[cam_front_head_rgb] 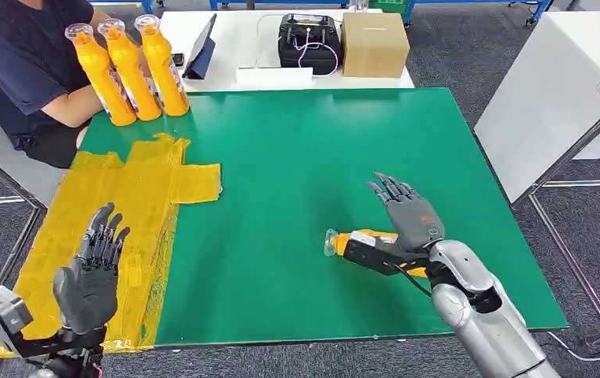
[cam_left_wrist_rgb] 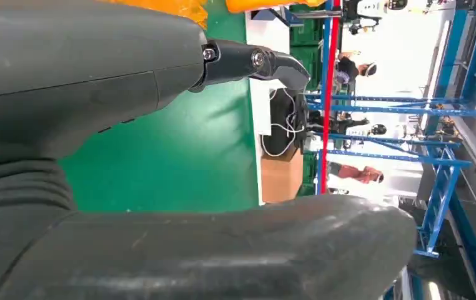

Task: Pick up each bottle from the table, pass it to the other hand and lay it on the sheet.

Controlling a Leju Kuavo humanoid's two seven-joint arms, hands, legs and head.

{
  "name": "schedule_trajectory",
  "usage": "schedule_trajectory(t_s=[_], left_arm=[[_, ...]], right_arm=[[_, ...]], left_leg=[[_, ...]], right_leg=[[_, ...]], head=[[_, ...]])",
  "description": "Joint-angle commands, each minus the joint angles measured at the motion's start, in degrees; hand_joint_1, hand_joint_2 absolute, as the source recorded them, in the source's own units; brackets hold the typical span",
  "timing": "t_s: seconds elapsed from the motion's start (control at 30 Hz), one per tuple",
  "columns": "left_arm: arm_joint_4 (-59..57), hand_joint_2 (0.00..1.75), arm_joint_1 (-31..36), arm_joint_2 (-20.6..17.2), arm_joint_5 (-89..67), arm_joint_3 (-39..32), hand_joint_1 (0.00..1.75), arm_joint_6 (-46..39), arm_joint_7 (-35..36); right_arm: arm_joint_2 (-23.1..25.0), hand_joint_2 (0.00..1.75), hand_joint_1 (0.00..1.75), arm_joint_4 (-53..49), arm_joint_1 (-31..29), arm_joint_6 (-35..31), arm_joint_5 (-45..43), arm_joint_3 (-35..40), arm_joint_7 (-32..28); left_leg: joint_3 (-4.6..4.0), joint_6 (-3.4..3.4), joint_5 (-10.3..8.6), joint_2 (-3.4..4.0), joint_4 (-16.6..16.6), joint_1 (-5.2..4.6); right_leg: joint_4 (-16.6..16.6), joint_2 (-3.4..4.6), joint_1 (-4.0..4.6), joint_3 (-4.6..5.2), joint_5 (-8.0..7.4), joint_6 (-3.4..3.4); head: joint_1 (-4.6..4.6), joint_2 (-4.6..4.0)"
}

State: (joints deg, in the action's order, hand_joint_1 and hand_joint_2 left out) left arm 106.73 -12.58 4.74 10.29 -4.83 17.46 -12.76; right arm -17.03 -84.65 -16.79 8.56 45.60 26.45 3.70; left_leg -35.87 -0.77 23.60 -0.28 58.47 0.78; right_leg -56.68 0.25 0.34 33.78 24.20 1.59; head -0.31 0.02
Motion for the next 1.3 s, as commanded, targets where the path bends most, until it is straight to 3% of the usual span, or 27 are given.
schedule_trajectory(t_s=[0.03, 0.1, 0.2, 0.3, 0.83, 1.0, 1.13, 1.3], left_arm=[[-0.96, 0.00, -2.14, 1.22, 1.32, -4.51, 0.00, 0.89, -0.87], [-1.07, 0.00, -1.84, 1.43, 1.05, -4.67, 0.00, 1.11, -0.90], [-1.12, 0.00, -1.65, 1.51, 0.92, -4.58, 0.00, 1.02, -0.82], [-1.13, 0.00, -1.63, 1.52, 0.89, -4.55, 0.00, 0.99, -0.80], [-1.26, 0.00, -1.57, 1.27, 0.87, -4.46, 0.00, 1.02, -0.63], [-0.41, 0.00, -2.20, 1.63, 0.80, -4.59, 0.00, 1.17, -0.25], [-0.96, 0.00, -1.15, 1.29, 1.05, -4.11, 0.00, 1.46, 0.23], [-1.08, 0.00, -0.99, 1.26, 1.07, -4.01, 0.00, 1.35, 0.33]], right_arm=[[-17.44, 1.75, 0.00, -8.54, 28.79, -2.40, -0.91, -13.07, -1.69], [-16.02, 1.75, 0.00, -9.14, 27.08, -0.23, 0.16, -12.92, -1.17], [-15.09, 1.75, 0.00, -9.71, 25.40, 1.49, 0.65, -12.21, 0.11], [-14.90, 1.75, 0.00, -9.79, 25.05, 1.85, 0.65, -12.05, 0.35], [-15.25, 1.75, 0.00, -10.18, 25.04, 1.94, 0.58, -12.40, 0.43], [-9.78, 1.75, 0.00, -10.36, 22.64, -0.57, 3.69, -14.64, 1.26], [-8.37, 1.75, 0.00, -5.56, 18.59, -0.01, 6.64, -14.97, 2.71], [-8.04, 1.75, 0.00, -4.11, 18.08, -0.35, 7.25, -14.83, 2.21]], left_leg=[[0.25, -0.08, 0.03, -1.11, -0.13, 0.03], [0.28, -0.30, 0.31, -1.71, -0.07, -0.08], [-0.03, -0.28, 0.39, -1.14, -0.04, -0.29], [0.19, -0.25, 0.46, -0.63, -0.05, -0.39], [0.06, -0.34, 0.35, -0.69, -0.05, -0.36], [0.08, -0.32, 0.35, -0.60, -0.07, -0.34], [0.14, -0.32, 0.37, -0.51, -0.08, -0.34], [0.15, -0.33, 0.33, -0.58, -0.10, -0.33]], right_leg=[[0.27, -1.14, 0.00, -0.28, 0.38, 0.07], [0.19, -1.65, -0.07, -0.71, 0.87, 0.46], [0.03, -1.08, -0.27, -1.00, 0.71, 0.52], [0.05, -0.67, -0.29, -0.99, 0.60, 0.43], [0.06, -0.76, -0.35, -0.81, 0.55, 0.42], [0.08, -0.67, -0.33, -0.80, 0.52, 0.41], [0.09, -0.59, -0.33, -0.85, 0.51, 0.40], [0.13, -0.67, -0.32, -0.88, 0.50, 0.42]], head=[[-0.13, 0.00], [0.07, 0.00], [0.11, 0.00], [0.13, 0.00], [0.15, 0.00], [0.15, 0.00], [0.15, 0.00], [0.17, 0.00]])
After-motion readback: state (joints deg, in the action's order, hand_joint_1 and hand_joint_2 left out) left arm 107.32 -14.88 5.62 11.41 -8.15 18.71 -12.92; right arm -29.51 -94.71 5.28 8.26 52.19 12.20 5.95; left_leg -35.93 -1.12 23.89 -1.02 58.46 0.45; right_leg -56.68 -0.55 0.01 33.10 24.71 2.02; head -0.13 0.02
